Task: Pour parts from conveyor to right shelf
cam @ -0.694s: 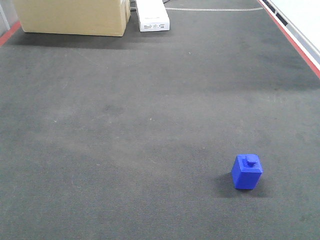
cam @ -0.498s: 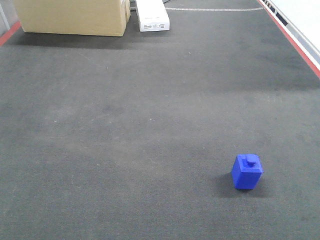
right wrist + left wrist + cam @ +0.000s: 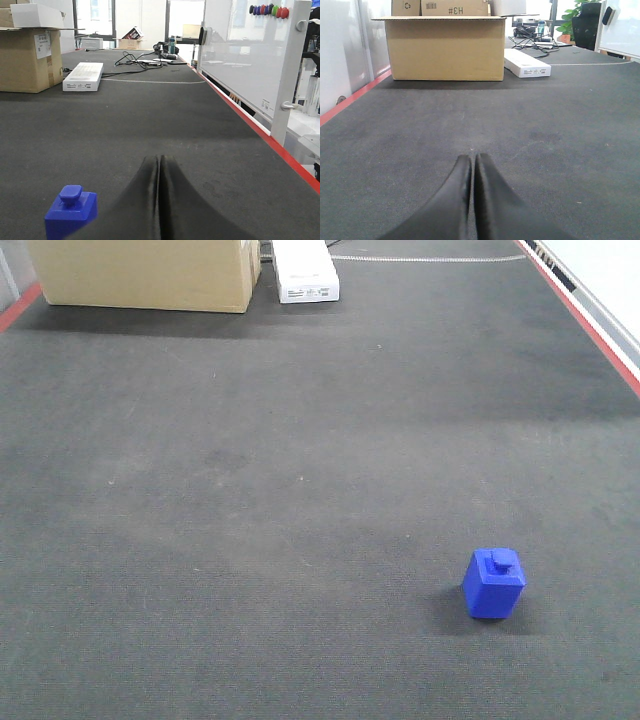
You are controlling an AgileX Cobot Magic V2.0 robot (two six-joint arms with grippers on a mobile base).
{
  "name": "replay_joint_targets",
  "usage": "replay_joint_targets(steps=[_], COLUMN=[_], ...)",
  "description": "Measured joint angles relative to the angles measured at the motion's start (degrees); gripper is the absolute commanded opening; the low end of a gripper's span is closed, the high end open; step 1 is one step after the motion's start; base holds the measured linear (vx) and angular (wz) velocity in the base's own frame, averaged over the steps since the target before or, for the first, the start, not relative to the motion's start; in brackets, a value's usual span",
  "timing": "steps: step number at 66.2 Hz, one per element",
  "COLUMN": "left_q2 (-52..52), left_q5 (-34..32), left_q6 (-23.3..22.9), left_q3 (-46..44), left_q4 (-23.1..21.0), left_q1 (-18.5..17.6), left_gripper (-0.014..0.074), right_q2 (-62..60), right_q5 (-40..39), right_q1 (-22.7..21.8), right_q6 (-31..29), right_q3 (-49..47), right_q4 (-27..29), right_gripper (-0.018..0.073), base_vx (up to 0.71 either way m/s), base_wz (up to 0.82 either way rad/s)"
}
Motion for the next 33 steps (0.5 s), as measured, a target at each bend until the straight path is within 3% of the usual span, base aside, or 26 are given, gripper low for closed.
replay_joint_targets(steps=[23,33], left_q2=[0.0,0.0], left_q5=[0.0,0.0], left_q6=[0.0,0.0], left_q3=[0.0,0.0], left_q4=[0.0,0.0], left_q1=[0.0,0.0], left_gripper=[-0.0006,-0.0006], right_q2=[0.0,0.0], right_q5=[-0.35,-5.06], right_q1=[0.0,0.0], right_q6=[0.0,0.0], right_q3=[0.0,0.0], right_q4=[0.0,0.0], right_gripper=[-0.0009,-0.0009], base_vx=[0.0,0.0], base_wz=[0.0,0.0])
